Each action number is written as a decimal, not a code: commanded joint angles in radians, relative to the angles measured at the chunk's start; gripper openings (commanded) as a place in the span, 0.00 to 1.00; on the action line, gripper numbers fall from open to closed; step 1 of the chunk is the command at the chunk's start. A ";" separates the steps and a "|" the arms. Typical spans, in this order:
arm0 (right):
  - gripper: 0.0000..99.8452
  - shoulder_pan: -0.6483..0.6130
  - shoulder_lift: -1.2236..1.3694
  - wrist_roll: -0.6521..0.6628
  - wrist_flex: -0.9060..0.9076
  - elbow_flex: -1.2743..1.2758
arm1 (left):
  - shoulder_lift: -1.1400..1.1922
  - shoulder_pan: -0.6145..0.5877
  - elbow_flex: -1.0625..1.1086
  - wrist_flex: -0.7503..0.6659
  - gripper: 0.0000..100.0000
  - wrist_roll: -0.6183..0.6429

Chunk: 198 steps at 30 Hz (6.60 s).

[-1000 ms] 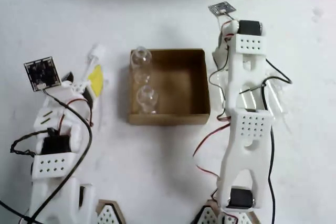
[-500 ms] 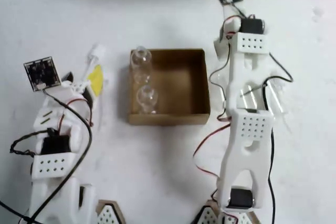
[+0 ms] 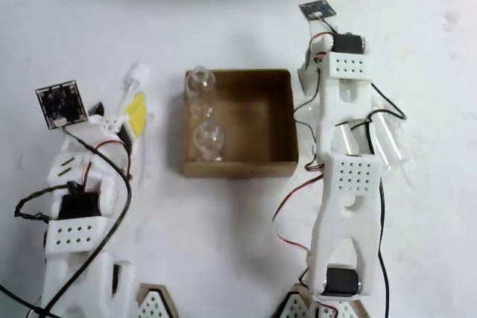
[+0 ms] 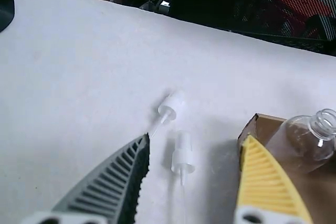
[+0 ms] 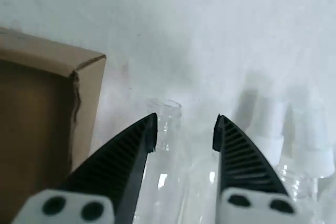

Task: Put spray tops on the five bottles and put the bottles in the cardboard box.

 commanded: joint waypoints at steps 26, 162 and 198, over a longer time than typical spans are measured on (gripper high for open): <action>0.08 0.005 0.038 0.026 -0.008 -0.032 | -0.025 -0.008 -0.008 -0.029 0.27 -0.021; 0.02 -0.437 -0.661 0.089 0.128 0.430 | -0.025 0.008 -0.005 -0.029 0.27 -0.028; 0.12 -0.440 -0.785 0.083 0.114 0.428 | -0.025 0.008 -0.005 -0.029 0.27 -0.028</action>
